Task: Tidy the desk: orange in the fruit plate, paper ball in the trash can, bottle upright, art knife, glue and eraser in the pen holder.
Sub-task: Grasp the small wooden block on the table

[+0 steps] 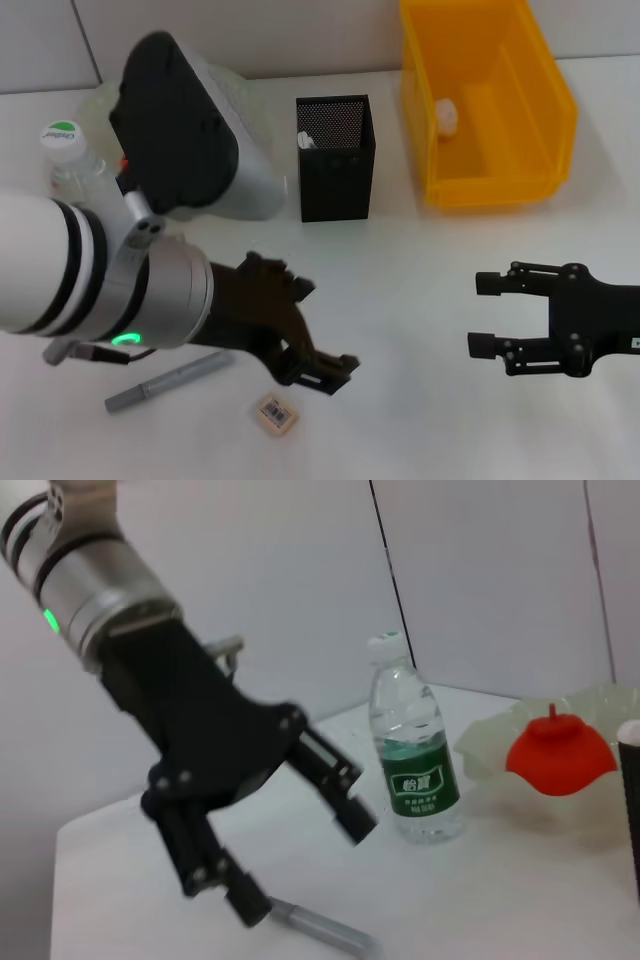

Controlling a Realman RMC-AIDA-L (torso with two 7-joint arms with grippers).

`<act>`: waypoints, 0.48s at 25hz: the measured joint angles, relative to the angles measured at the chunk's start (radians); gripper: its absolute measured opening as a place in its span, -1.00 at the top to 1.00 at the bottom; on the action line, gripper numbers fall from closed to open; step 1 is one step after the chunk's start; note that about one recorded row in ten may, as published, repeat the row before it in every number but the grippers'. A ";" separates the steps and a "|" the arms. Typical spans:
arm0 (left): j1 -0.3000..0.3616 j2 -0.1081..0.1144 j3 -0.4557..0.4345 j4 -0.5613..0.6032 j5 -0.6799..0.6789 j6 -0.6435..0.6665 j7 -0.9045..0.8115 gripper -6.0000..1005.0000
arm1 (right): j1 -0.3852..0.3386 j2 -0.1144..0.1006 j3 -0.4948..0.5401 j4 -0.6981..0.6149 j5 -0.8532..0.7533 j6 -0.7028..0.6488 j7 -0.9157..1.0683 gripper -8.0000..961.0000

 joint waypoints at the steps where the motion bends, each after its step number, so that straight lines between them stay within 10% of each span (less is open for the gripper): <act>1: -0.002 -0.001 0.006 0.000 0.013 0.006 -0.018 -0.74 | 0.000 0.000 0.004 0.000 0.000 0.001 0.000 -0.67; 12: -0.058 -0.005 0.104 -0.105 0.102 0.047 -0.225 -0.74 | -0.021 0.002 0.054 0.002 -0.003 0.005 -0.035 -0.67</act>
